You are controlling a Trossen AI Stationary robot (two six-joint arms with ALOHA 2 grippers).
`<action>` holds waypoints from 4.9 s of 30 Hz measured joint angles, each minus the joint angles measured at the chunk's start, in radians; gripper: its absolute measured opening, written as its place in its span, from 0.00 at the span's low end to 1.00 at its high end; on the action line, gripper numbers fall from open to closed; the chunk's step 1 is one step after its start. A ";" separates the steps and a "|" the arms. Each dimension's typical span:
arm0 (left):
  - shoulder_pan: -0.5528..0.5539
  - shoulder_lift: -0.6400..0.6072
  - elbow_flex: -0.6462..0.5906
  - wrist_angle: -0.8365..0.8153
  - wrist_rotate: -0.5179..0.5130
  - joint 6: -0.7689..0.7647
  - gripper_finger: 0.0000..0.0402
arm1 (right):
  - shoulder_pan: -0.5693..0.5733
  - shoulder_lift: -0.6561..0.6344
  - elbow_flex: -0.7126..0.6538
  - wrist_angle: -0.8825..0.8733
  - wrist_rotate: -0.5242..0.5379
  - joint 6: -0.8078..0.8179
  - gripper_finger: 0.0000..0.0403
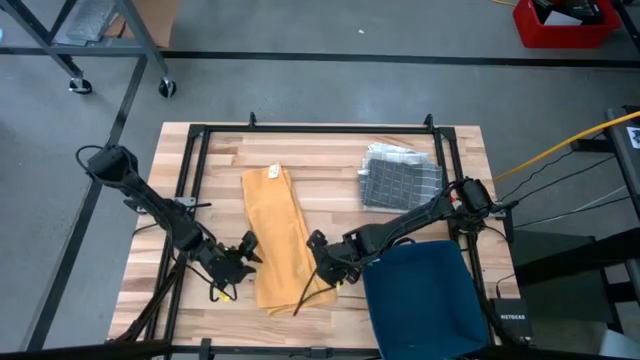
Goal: Fold towel
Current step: Fold yellow towel
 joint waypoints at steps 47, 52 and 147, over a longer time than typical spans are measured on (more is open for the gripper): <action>-0.086 0.240 0.051 0.138 -0.053 0.038 0.39 | 0.011 0.093 -0.001 0.138 -0.161 -0.122 0.69; -0.066 0.240 0.051 0.165 -0.048 0.007 0.39 | 0.011 0.093 -0.001 0.152 -0.162 -0.122 0.69; -0.074 -0.376 0.050 -0.192 -0.187 -1.494 0.00 | -0.166 0.145 0.624 -0.350 -0.231 1.074 0.01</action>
